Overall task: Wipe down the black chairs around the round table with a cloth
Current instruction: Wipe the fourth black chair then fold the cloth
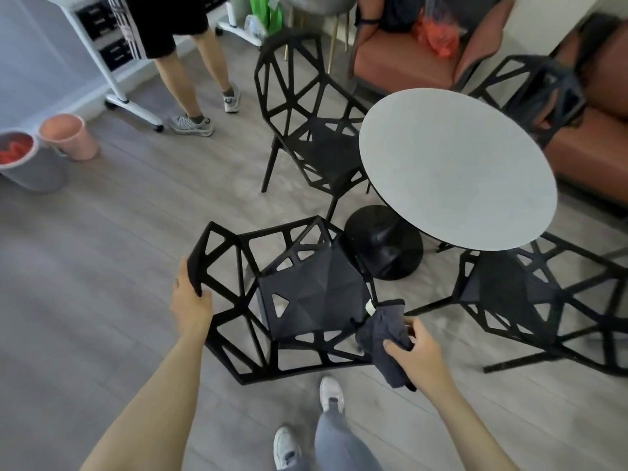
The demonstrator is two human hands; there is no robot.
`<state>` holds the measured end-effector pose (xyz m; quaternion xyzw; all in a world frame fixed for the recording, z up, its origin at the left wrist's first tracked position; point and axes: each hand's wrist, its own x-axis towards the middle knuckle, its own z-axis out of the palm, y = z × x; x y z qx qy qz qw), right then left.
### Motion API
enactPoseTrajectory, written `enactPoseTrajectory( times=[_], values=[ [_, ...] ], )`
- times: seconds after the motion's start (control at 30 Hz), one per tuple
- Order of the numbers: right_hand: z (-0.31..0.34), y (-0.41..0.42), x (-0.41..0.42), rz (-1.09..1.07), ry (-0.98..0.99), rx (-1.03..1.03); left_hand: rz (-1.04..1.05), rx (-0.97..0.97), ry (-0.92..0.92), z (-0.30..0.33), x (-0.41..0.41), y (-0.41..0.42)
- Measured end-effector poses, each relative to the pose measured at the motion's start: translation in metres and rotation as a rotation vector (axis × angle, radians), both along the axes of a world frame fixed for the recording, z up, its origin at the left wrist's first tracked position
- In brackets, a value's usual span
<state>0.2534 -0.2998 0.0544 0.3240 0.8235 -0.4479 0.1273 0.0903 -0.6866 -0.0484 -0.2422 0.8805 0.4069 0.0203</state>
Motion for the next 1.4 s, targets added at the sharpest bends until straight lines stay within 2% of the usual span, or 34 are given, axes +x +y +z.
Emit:
enactPoseTrajectory(
  times=[0.23,0.43,0.8,0.93,1.07,1.23,1.4],
  values=[
    [-0.012,0.046,0.002,0.008,-0.021,-0.013,0.231,0.083,0.013,-0.013,0.001,0.005],
    [-0.011,0.108,0.005,-0.034,-0.001,-0.027,0.367,0.02,0.039,-0.012,0.029,0.04],
    [-0.002,0.235,0.014,0.145,-0.035,0.02,0.595,0.059,-0.008,-0.03,0.094,0.139],
    [0.006,0.261,0.031,0.188,-0.005,0.019,0.619,0.025,0.031,-0.005,0.12,0.195],
    [0.012,0.27,0.059,0.18,0.036,0.001,0.702,0.099,-0.065,0.022,0.152,0.25],
    [0.027,0.256,0.098,0.087,0.068,-0.057,0.47,0.054,-0.028,0.061,0.197,0.312],
    [0.053,0.232,0.141,-0.007,0.165,-0.089,-0.162,0.329,-0.034,0.123,0.245,0.394]
  ],
)
